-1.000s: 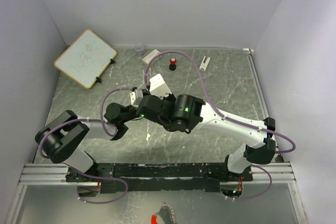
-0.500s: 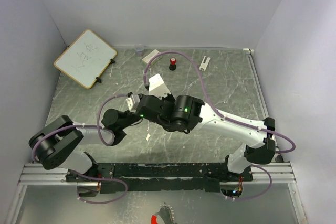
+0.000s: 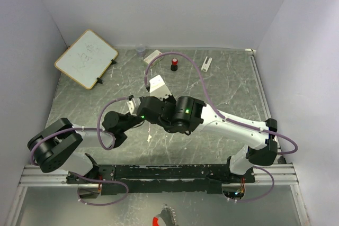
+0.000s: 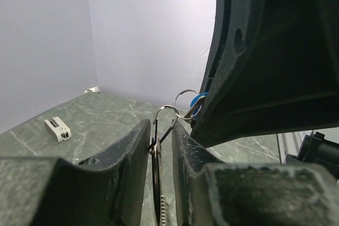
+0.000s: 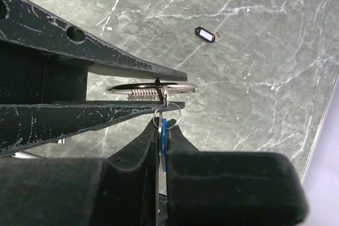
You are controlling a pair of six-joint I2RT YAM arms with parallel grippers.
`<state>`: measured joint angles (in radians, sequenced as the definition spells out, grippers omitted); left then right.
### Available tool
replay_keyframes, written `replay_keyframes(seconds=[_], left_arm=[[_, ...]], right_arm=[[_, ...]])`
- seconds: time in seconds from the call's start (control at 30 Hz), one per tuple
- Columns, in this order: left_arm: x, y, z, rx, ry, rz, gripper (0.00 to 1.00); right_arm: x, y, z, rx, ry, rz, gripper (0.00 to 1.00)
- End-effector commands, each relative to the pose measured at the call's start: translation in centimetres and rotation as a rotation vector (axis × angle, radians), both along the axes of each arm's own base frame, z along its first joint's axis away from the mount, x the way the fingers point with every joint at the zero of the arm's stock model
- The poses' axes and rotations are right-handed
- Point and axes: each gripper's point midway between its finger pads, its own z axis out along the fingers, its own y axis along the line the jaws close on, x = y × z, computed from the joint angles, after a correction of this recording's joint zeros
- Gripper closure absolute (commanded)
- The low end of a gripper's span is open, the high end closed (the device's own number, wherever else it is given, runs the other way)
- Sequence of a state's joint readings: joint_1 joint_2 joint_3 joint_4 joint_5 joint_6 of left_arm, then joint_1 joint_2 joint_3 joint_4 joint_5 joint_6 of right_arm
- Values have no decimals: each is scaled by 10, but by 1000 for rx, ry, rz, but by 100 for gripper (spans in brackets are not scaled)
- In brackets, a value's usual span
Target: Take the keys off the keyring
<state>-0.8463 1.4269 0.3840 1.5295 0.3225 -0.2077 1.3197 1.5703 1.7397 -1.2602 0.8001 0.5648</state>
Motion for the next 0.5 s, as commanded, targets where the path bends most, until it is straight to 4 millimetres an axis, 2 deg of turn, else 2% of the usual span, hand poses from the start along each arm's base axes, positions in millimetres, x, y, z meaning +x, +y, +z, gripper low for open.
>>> replay_keyframes(seconds=[0.0,0.23,0.3,0.47], left_arm=[[-21,22,58,-188,-193,12,69],[-21,28,54,-143,-214,53,79],[-19,32,53,-134,-221,78,85],[-19,35,54,-106,-243,103,88]], right_arm=[[1,-3,12,32,-32,-14,100],[3,-9,18,33,-52,-49,100],[3,-10,19,35,-51,-55,100],[2,-11,19,20,-40,-69,100]])
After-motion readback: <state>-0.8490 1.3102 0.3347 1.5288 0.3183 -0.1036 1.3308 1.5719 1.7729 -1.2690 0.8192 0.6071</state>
